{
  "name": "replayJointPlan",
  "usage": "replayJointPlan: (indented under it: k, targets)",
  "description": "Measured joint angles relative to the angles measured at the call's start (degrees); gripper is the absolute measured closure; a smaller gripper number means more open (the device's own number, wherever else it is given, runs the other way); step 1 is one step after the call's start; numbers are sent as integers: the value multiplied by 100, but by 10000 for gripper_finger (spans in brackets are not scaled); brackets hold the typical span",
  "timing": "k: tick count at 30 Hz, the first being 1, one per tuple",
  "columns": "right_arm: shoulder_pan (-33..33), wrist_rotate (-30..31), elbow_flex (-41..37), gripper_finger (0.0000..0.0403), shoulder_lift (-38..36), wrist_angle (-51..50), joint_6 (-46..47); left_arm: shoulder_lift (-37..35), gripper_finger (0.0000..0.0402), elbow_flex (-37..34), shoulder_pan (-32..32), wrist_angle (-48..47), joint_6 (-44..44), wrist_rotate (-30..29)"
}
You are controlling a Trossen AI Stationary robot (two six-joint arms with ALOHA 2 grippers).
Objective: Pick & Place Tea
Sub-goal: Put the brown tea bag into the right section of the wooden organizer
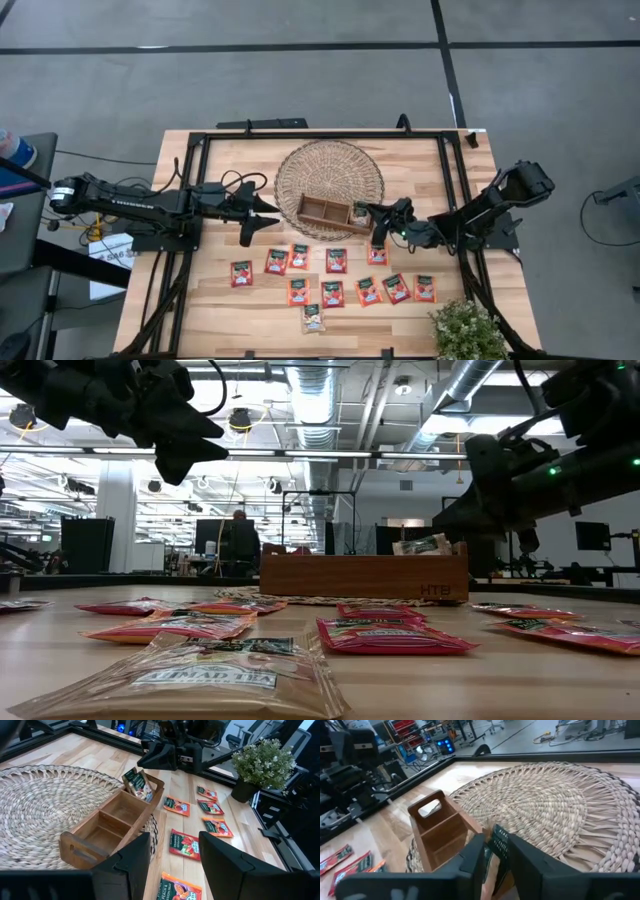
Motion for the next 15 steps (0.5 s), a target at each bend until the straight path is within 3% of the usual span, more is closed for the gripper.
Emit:
replayJointPlan:
  k: [9,15]
  targets:
    - [253,2,0,324,-253,624,-384,0,241,0,-1,-2,-2,148]
    - [681,4,2,329,-1295,1057,-1560,2,241,2,-177,-29,-286,942]
